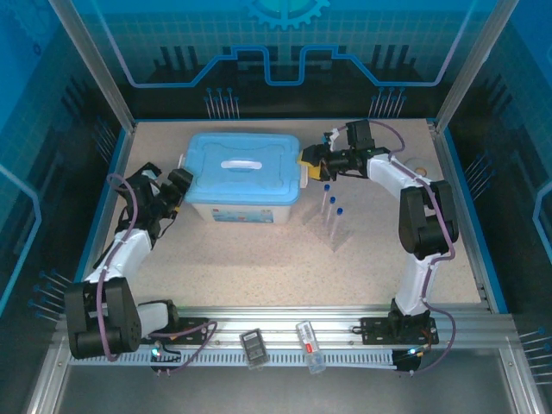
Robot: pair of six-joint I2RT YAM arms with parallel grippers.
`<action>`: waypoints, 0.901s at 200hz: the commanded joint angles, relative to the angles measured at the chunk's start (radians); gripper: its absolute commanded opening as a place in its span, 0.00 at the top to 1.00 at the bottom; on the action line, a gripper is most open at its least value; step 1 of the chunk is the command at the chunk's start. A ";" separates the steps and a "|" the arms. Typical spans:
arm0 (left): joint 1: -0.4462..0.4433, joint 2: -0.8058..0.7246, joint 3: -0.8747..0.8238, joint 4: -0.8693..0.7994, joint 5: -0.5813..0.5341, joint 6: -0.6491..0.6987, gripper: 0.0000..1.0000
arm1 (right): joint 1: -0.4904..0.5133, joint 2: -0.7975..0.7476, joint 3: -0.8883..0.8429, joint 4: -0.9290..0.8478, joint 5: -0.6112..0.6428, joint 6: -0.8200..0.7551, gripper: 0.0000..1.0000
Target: Organize the chemistry lab equipment
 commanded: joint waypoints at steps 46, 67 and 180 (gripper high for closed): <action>0.014 0.063 0.064 0.108 0.010 -0.010 0.07 | 0.025 -0.012 0.083 -0.040 0.022 -0.017 0.49; 0.013 0.074 0.058 0.159 0.009 -0.009 0.08 | 0.034 -0.020 0.102 -0.064 0.040 -0.025 0.49; 0.013 0.167 0.085 0.337 0.069 -0.015 0.21 | 0.064 -0.021 0.158 -0.110 0.088 -0.030 0.48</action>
